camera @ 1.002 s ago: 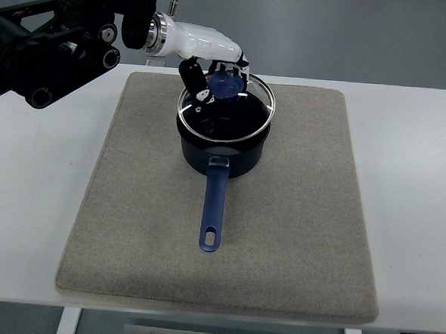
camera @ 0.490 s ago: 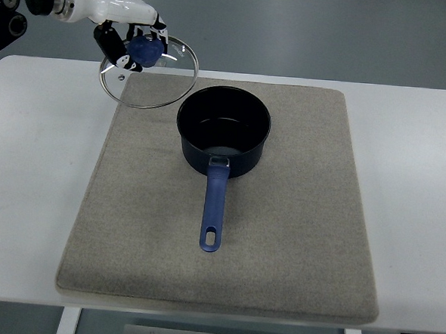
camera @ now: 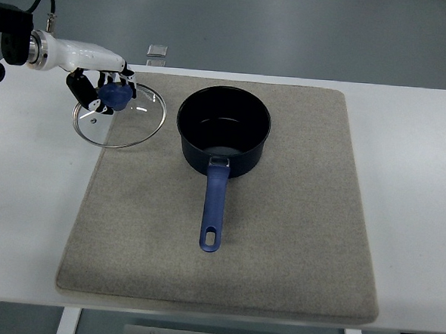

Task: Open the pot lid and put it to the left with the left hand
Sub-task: 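Lift the glass lid off the saucepan with the left hand, then lower the lid onto the mat beside the saucepan, nearer the left hand, then open the left hand to release the knob and withdraw upward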

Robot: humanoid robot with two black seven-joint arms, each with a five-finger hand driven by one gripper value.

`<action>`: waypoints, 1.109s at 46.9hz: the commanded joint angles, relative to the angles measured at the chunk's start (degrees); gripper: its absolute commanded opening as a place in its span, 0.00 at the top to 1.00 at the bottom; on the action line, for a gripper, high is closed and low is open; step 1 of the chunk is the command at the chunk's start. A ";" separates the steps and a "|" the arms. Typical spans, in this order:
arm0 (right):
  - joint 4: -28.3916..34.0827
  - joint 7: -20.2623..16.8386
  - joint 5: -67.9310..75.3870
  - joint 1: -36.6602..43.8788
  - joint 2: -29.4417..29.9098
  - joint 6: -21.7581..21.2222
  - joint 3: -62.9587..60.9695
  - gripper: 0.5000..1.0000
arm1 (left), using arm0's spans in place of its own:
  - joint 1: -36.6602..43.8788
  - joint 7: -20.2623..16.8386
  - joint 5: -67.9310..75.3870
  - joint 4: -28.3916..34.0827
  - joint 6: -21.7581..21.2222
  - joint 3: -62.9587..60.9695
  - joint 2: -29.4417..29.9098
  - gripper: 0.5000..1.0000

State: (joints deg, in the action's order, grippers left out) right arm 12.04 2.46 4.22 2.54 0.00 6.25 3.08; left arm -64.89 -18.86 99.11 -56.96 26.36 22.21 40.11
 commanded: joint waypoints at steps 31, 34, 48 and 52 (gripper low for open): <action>0.00 0.00 0.00 0.00 0.00 -0.01 -0.01 0.17 | 4.95 0.23 0.03 0.36 -3.95 -0.24 -3.11 0.91; 0.00 0.00 0.00 0.00 0.00 -0.01 -0.01 0.17 | 4.87 0.23 0.12 0.44 -3.95 -0.33 -3.46 0.83; 0.00 0.00 0.00 0.00 0.00 -0.01 0.08 0.17 | 4.95 0.23 -0.23 0.53 -4.04 -0.24 -3.55 0.43; 0.00 0.00 0.00 0.00 0.00 -0.01 0.08 0.17 | 4.87 0.23 -0.76 0.53 -4.04 -0.15 -3.46 0.26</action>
State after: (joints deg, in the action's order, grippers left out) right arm 12.04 2.46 4.22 2.55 0.00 6.24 3.09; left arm -59.97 -18.63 98.76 -56.42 22.38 22.02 36.56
